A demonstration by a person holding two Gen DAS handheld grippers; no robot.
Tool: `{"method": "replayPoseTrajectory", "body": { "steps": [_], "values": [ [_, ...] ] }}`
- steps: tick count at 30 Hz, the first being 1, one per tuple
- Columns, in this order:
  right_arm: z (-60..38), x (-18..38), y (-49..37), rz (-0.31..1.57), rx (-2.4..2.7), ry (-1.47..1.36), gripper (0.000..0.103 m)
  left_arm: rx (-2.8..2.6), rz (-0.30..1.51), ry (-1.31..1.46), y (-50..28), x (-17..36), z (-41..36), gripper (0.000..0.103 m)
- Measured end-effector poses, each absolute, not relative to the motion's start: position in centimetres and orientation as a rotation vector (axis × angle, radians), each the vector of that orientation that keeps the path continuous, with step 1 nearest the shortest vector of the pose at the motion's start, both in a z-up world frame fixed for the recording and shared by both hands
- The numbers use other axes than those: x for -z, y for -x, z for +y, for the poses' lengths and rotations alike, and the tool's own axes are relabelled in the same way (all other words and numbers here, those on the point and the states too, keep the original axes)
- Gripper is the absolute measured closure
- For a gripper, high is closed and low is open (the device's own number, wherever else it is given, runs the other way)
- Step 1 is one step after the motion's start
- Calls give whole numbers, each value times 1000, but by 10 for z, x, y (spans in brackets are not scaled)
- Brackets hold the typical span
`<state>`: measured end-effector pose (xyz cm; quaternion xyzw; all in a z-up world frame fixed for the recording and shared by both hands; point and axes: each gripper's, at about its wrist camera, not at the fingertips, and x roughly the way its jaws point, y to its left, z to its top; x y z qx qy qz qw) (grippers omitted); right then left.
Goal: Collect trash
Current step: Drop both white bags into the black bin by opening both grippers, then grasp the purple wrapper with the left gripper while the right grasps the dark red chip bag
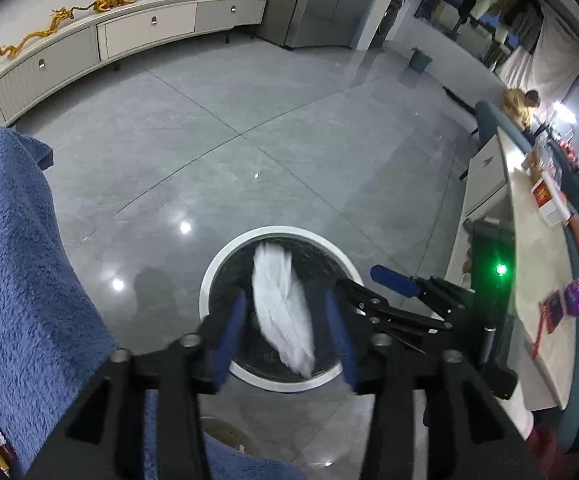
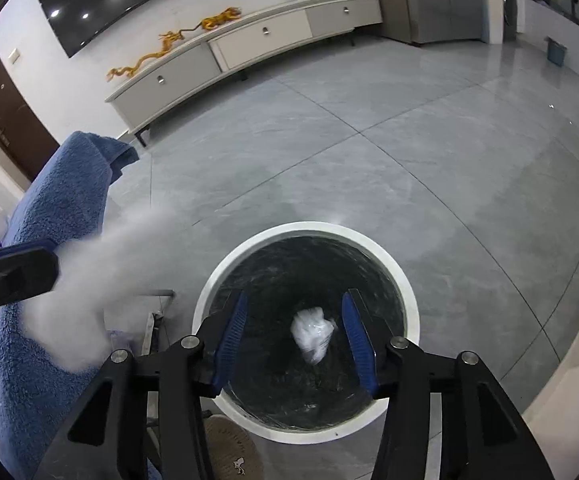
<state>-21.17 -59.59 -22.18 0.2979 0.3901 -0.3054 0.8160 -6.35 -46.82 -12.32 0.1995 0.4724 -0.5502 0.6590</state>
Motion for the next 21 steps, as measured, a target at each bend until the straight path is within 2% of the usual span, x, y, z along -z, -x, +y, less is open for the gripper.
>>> {"method": "replayPoseTrajectory", "body": {
  "steps": [7, 12, 21],
  "values": [
    [-571, 185, 213, 801, 646, -570, 53, 1205, 986, -394, 51, 94, -416, 59],
    [-528, 141, 193, 776, 567, -464, 48, 1126, 852, -402, 50, 66, -356, 59],
    [-426, 65, 141, 724, 353, -272, 26, 916, 733, -308, 12, 45, -210, 47]
  ]
}}
